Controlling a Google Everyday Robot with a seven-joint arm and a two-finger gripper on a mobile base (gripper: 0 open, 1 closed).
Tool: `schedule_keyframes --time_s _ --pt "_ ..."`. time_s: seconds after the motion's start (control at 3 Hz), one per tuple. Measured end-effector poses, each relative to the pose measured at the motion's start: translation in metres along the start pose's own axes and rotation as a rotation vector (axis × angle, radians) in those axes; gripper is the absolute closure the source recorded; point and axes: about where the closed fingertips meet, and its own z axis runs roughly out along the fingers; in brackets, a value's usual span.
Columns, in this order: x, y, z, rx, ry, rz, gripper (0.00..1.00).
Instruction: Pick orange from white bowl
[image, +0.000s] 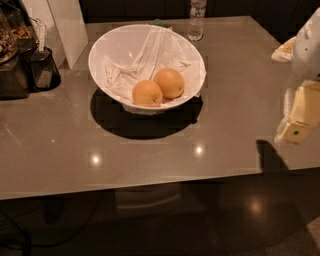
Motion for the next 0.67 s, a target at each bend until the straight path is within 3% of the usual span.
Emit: schedule_keyframes --time_s 0.67 --pt "-0.011 -0.013 0.001 0.009 -0.028 -0.035 0.00"
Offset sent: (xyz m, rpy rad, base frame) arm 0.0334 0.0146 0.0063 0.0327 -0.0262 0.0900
